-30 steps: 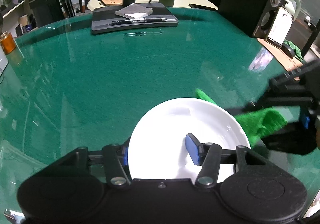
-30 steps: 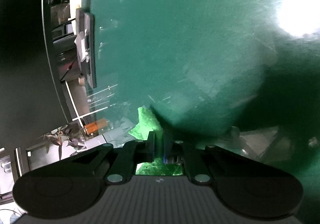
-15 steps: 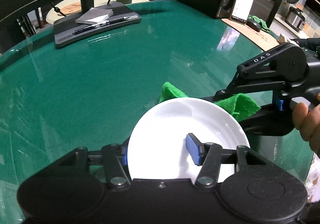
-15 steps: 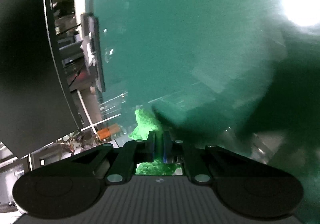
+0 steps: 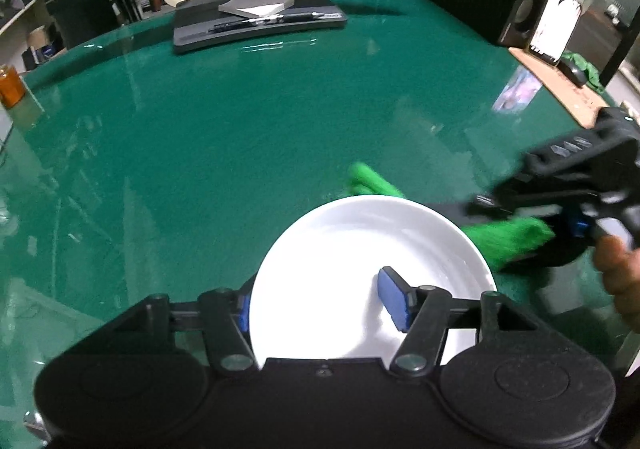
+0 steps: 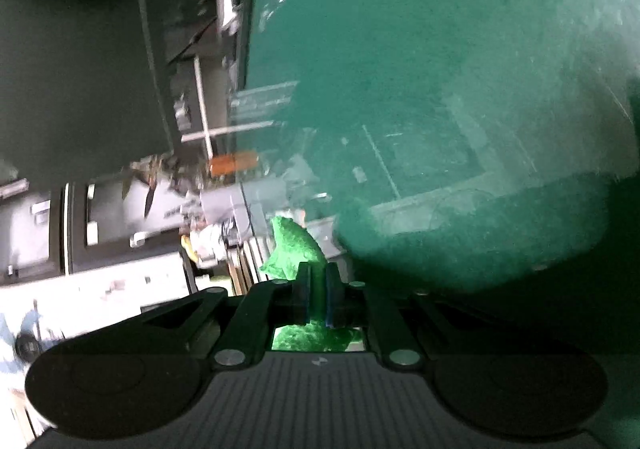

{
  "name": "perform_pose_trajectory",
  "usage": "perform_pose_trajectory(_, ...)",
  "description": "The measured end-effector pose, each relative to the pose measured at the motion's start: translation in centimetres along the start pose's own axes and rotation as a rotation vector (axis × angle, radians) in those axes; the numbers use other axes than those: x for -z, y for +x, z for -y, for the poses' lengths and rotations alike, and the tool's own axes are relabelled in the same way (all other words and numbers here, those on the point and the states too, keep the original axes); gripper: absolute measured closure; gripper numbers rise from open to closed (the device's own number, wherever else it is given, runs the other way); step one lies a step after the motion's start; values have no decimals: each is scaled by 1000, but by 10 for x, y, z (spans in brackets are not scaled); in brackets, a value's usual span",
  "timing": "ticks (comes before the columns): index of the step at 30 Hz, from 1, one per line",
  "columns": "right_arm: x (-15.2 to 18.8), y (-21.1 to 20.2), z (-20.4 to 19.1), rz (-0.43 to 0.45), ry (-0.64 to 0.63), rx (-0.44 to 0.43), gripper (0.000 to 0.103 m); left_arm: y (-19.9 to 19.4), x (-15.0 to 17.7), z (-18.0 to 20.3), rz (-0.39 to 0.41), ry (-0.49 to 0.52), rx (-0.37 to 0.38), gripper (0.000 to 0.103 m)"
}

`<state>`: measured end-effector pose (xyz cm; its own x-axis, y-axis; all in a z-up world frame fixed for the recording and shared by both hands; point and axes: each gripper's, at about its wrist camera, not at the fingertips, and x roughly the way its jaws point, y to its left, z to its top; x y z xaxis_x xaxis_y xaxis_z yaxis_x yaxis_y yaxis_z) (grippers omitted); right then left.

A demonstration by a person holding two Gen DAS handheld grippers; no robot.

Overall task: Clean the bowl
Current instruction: 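Wipe the cloth across the bowl interior toward the rim with the right tool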

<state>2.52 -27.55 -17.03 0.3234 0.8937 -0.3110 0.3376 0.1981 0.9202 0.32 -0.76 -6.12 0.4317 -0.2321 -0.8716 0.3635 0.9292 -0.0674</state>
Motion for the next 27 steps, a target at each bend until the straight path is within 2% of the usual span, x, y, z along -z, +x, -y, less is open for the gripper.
perform_pose_trajectory(3, 16, -23, -9, -54, -165, 43, 96, 0, -1, 2, -9, -4, -20, 42)
perform_pose_trajectory(5, 20, -21, -31, -78, -391, 104, 96, 0, -2, 3, -10, -2, -26, 41)
perform_pose_trajectory(7, 14, -15, -39, -79, -429, 113, 96, 0, -1, 4, -11, -1, -31, 41)
perform_pose_trajectory(13, 12, -24, -37, -100, -316, 84, 96, -1, 2, 3, 3, -22, -33, 41)
perform_pose_trajectory(19, 1, -1, -39, -44, -312, 65, 96, -1, -1, 8, -10, 4, -45, 41)
perform_pose_trajectory(21, 2, 0, -40, -50, -324, 66, 96, -2, -1, 8, -14, 12, -43, 41)
perform_pose_trajectory(24, 9, -21, -33, -99, -334, 64, 96, -1, 0, 7, -10, 9, -41, 41)
perform_pose_trajectory(27, 10, -19, -35, -89, -357, 80, 96, -1, 1, 8, -12, 6, -47, 41)
